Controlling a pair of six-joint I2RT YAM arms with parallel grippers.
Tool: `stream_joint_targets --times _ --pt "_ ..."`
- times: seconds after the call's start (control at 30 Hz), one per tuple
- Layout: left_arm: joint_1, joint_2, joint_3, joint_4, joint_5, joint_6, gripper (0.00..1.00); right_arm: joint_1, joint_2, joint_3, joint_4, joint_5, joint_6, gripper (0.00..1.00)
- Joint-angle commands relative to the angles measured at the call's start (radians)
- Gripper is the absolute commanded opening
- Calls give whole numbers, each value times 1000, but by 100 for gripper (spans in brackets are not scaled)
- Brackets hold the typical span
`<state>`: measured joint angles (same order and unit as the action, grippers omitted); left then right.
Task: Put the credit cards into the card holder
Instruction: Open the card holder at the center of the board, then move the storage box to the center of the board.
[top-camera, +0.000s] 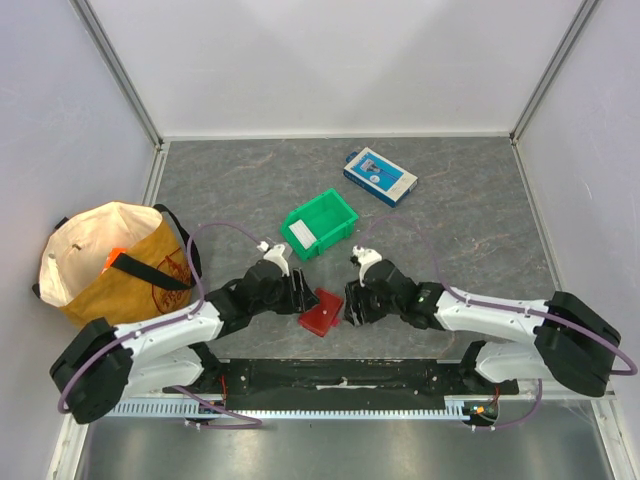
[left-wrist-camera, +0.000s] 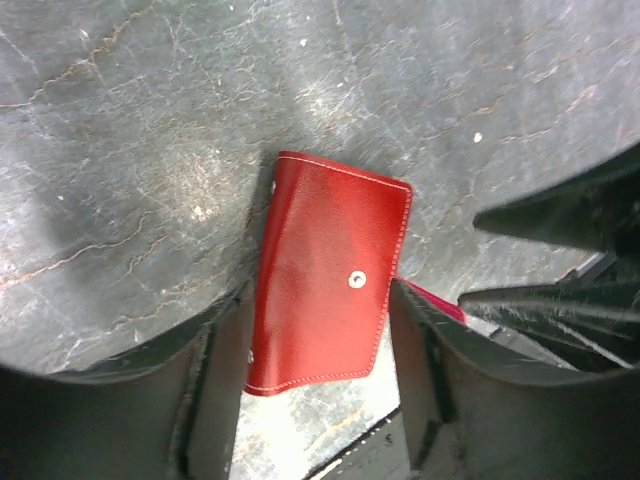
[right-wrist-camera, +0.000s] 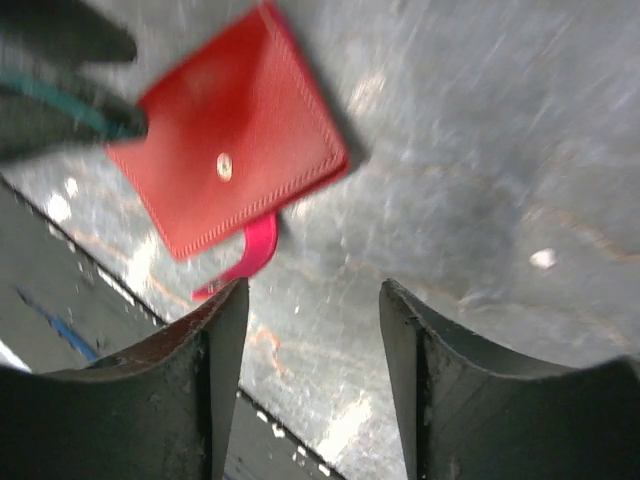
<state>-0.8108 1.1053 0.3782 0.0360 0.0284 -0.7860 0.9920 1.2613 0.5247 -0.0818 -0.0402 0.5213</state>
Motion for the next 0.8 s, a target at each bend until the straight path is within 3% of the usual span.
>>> stream_joint_targets --times 0.0,0.23,0.47,0.67,0.77 --pt "2 -103 45 -105 -76 5 68 -41 -17 132 -30 158 83 68" --pt "4 -173 197 -284 -254 86 81 -93 139 389 -101 411 229 79" --pt "15 -186 260 -343 -332 103 85 -193 323 590 -187 517 351 80" --pt "30 -199 269 -364 -328 116 86 -268 452 730 -231 522 179 81" --pt "35 -211 266 -369 -329 119 86 -306 501 759 -204 447 76 82"
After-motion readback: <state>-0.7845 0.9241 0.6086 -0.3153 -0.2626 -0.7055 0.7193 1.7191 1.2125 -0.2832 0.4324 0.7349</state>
